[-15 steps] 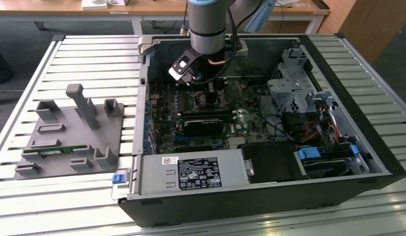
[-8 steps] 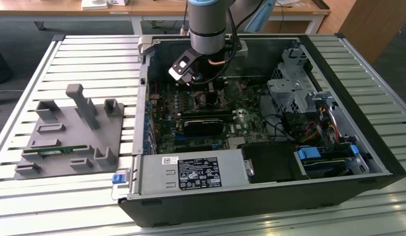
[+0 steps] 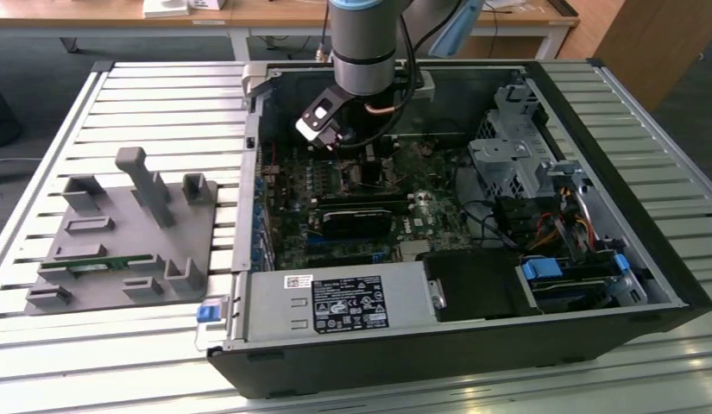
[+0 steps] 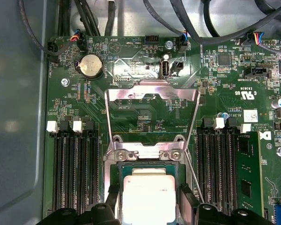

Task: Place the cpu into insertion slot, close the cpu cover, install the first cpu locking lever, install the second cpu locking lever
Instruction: 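Place the cpu into insertion slot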

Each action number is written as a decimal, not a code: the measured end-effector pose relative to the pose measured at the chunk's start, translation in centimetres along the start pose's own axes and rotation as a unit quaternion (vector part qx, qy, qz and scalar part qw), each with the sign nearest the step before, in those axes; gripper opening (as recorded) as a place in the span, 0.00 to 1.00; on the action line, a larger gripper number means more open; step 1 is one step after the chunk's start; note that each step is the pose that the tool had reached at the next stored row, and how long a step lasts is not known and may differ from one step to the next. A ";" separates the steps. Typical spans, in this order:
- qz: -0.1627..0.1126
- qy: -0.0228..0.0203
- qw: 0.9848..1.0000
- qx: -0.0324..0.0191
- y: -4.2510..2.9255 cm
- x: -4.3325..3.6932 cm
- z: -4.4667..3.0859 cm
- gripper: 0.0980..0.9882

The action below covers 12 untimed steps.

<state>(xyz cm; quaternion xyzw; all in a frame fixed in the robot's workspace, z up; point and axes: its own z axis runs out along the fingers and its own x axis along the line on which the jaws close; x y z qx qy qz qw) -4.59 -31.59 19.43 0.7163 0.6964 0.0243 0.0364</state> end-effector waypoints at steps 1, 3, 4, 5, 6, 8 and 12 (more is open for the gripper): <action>0.000 0.000 1.000 0.000 0.00 0.00 0.00 0.57; 0.000 0.000 1.000 0.000 0.00 0.00 0.01 0.57; 0.000 0.000 1.000 0.000 0.00 0.00 0.01 0.57; 0.000 0.000 1.000 0.000 0.00 0.00 0.00 0.57; 0.000 0.000 1.000 0.000 0.00 0.00 -0.04 0.57; 0.000 0.000 1.000 0.000 0.02 0.00 -0.18 0.57; 0.000 0.000 1.000 0.000 0.06 -0.01 -0.72 0.56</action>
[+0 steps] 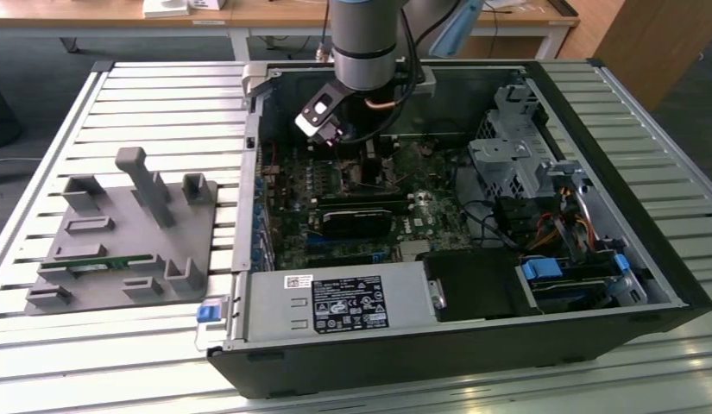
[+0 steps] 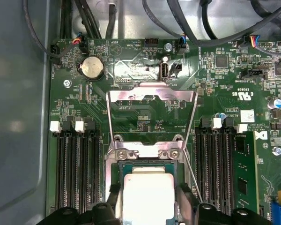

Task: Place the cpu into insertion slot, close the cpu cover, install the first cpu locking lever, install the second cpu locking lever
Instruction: 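Place the cpu into insertion slot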

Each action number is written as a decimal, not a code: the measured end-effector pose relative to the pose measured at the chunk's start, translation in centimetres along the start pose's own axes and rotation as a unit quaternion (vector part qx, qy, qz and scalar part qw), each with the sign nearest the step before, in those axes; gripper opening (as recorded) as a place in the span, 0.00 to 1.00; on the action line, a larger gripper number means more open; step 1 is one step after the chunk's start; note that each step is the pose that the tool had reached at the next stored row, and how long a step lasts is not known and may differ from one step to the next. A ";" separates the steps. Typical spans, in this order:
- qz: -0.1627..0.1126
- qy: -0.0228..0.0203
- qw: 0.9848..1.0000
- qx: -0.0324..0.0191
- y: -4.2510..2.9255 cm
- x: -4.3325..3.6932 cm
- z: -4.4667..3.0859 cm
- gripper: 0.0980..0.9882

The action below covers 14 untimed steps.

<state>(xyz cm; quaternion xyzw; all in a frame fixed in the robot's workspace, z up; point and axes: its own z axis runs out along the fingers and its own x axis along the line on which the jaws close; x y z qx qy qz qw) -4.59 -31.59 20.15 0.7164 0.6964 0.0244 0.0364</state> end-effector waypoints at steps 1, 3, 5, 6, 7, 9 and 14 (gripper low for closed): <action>0.000 0.000 1.000 0.000 0.01 0.00 -0.17 0.48; 0.000 0.000 1.000 0.000 0.03 -0.01 -0.30 0.42; 0.000 0.000 1.000 0.000 0.04 -0.01 -0.44 0.35; 0.000 0.000 1.000 0.000 0.05 -0.01 -0.52 0.29; 0.000 0.000 1.000 0.000 0.05 -0.01 -0.61 0.22; 0.000 0.000 1.000 0.000 0.07 -0.01 -0.80 0.15; 0.000 0.000 1.000 0.001 0.10 -0.02 -1.08 0.01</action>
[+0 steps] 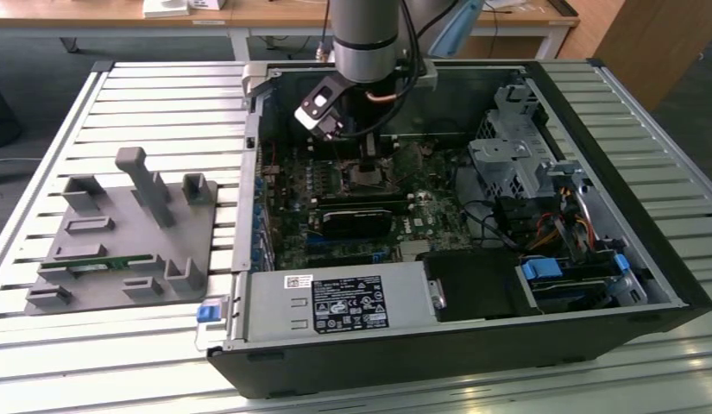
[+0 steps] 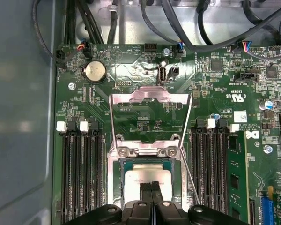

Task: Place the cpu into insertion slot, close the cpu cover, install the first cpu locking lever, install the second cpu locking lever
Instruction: 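Place the cpu into insertion slot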

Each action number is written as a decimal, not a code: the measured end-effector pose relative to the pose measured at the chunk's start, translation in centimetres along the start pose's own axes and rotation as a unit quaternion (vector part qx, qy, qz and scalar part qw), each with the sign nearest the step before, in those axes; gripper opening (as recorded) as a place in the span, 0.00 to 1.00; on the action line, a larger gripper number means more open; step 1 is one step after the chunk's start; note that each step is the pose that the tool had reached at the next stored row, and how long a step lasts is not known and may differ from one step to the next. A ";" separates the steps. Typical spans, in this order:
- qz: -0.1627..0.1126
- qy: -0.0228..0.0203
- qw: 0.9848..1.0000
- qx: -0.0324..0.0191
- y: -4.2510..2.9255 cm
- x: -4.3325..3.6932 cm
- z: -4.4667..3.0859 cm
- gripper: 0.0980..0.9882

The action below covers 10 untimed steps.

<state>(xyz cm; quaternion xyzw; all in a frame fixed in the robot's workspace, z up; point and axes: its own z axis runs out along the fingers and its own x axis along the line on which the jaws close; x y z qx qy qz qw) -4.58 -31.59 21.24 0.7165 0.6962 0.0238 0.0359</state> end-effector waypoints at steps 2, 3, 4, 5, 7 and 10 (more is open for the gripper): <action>0.000 0.000 1.000 0.000 0.01 0.00 -0.13 0.01; 0.000 0.000 1.000 0.000 0.03 0.00 -0.15 0.01; 0.000 0.000 1.000 0.001 0.03 0.00 -0.20 0.01; 0.000 0.000 1.000 0.001 0.04 0.00 -0.25 0.01; 0.000 0.000 1.000 0.001 0.05 0.00 -0.34 0.01; 0.000 0.000 1.000 0.001 0.06 0.00 -0.41 0.01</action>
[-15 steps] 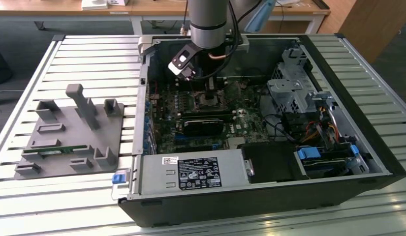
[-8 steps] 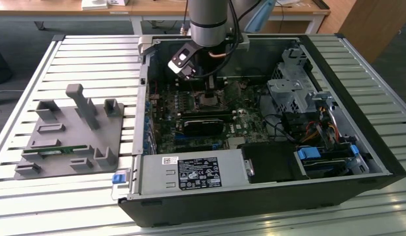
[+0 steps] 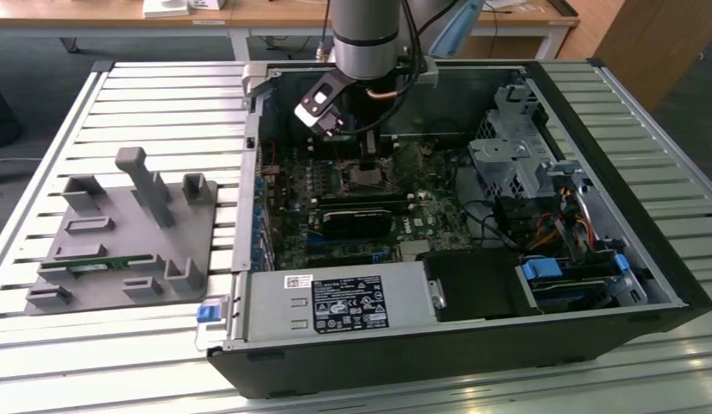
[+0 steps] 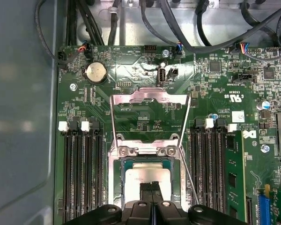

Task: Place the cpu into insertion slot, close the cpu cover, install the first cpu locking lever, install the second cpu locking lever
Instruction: 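Close the cpu cover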

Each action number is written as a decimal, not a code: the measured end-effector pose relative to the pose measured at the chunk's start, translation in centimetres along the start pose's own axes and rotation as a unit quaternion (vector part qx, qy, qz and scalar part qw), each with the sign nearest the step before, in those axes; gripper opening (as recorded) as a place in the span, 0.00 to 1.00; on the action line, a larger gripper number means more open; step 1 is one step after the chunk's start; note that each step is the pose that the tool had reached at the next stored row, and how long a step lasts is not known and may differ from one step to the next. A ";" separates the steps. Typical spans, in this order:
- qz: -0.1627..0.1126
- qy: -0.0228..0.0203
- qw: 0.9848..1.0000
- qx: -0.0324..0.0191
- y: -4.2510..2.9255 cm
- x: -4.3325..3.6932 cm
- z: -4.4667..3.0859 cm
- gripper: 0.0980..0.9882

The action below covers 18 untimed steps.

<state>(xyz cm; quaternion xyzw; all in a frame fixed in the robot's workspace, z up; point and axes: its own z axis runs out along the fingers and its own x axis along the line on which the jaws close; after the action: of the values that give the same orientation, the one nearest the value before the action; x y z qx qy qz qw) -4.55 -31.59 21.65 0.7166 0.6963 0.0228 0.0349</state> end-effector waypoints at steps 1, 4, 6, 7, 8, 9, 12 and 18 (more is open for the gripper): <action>0.000 0.000 1.000 0.000 0.00 -0.01 -0.05 0.01; 0.000 0.000 1.000 0.000 0.02 -0.01 -0.21 0.01; 0.000 0.000 1.000 0.000 0.04 -0.01 -0.44 0.01; 0.000 0.000 1.000 0.000 0.04 -0.01 -0.54 0.01; 0.000 0.000 1.000 0.000 0.05 -0.01 -0.60 0.01; 0.000 0.000 1.000 0.000 0.06 -0.01 -0.67 0.01; 0.000 0.000 1.000 0.000 0.08 -0.02 -1.02 0.01; 0.000 0.000 1.000 0.000 0.16 -0.03 -1.81 0.01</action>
<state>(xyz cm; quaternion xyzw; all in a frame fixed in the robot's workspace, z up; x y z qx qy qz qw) -4.54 -31.59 23.47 0.7166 0.6962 0.0225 0.0347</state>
